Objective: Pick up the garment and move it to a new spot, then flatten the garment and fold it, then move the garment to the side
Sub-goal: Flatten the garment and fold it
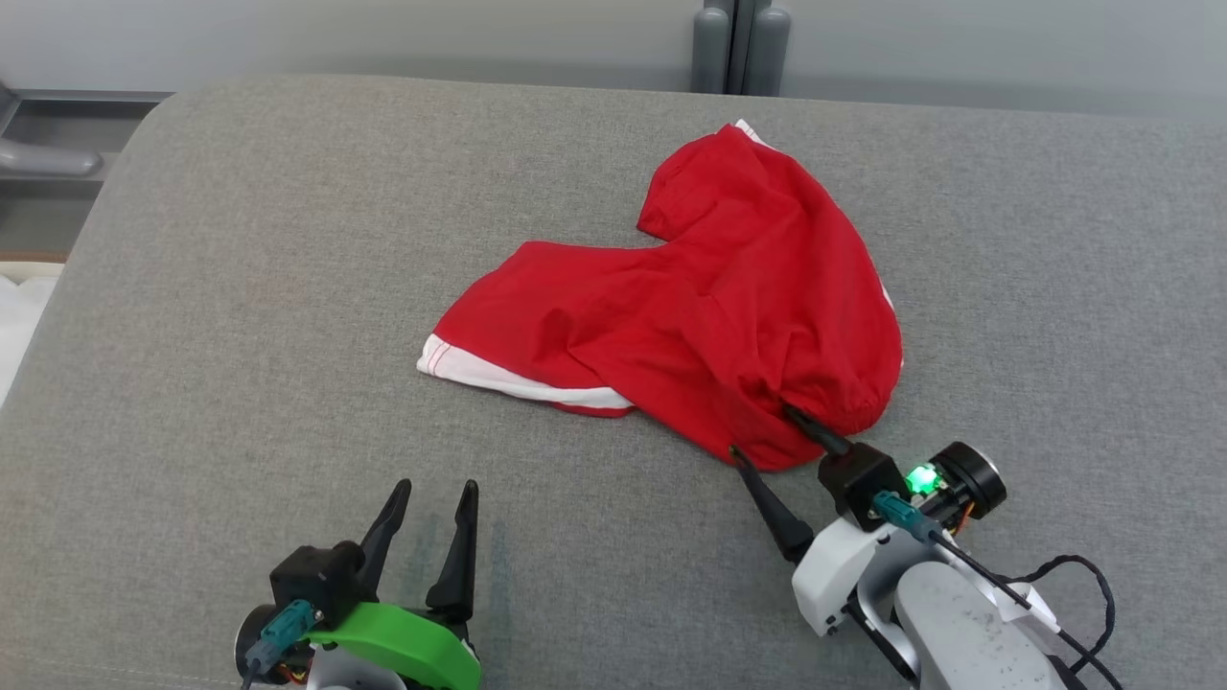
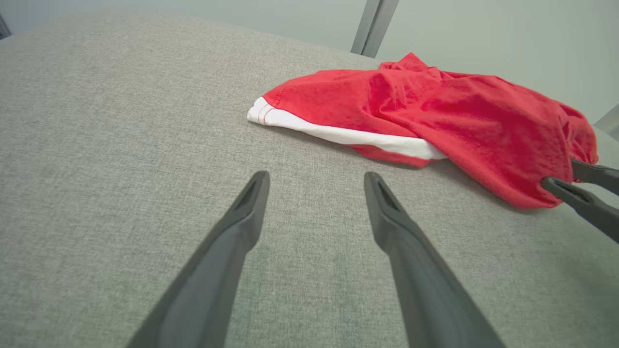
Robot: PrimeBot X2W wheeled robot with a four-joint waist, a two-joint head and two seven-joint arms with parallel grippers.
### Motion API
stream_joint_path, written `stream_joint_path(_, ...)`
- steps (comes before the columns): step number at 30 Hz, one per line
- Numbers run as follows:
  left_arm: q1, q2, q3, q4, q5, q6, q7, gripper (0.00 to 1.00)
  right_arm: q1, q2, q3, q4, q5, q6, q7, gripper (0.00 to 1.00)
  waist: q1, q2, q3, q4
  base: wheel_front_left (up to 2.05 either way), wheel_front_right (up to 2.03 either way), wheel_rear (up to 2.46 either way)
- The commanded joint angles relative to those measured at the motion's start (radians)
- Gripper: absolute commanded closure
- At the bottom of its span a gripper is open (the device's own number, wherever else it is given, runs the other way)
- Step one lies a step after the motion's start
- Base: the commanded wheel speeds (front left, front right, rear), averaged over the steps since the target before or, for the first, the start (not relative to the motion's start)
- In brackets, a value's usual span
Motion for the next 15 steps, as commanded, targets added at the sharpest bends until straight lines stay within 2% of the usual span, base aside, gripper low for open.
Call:
stream_joint_path(1,0.005,0.007,0.004,-0.002,-0.011,0.003,0.0,0.0,-0.006,-0.005,-0.02,-0.002,-0.012,-0.002,-0.002,0.0,0.0,-0.0001,0.003,0.004,0.0,0.0,0.0)
stream_joint_path(3,0.006,0.006,0.006,0.0,-0.012,0.003,0.0,0.0,-0.012,-0.003,-0.03,-0.001,-0.024,-0.002,-0.002,0.0,0.0,-0.0001,0.004,0.006,0.0,0.0,0.0)
stream_joint_path(4,0.009,0.006,0.007,-0.001,-0.012,0.003,0.0,0.0,-0.014,-0.003,-0.032,0.005,-0.021,-0.002,-0.002,0.58,0.0,-0.0001,0.004,0.006,0.0,0.0,0.0)
stream_joint_path(5,0.011,0.006,0.007,-0.001,-0.012,0.003,0.0,0.0,-0.018,-0.004,-0.031,0.01,-0.013,-0.002,-0.002,1.0,0.0,-0.0001,0.002,0.006,0.0,0.0,0.0)
stream_joint_path(10,0.023,0.01,0.015,0.002,-0.009,0.003,0.0,0.0,-0.028,-0.004,-0.021,-0.015,0.04,-0.002,-0.002,1.0,0.0,-0.0001,-0.011,-0.007,0.0,0.0,0.0)
stream_joint_path(15,0.045,0.011,0.024,0.004,0.003,0.003,0.0,0.0,-0.006,-0.005,-0.082,-0.08,0.076,-0.002,-0.002,1.0,0.0,-0.0001,-0.04,-0.042,0.0,0.0,0.0)
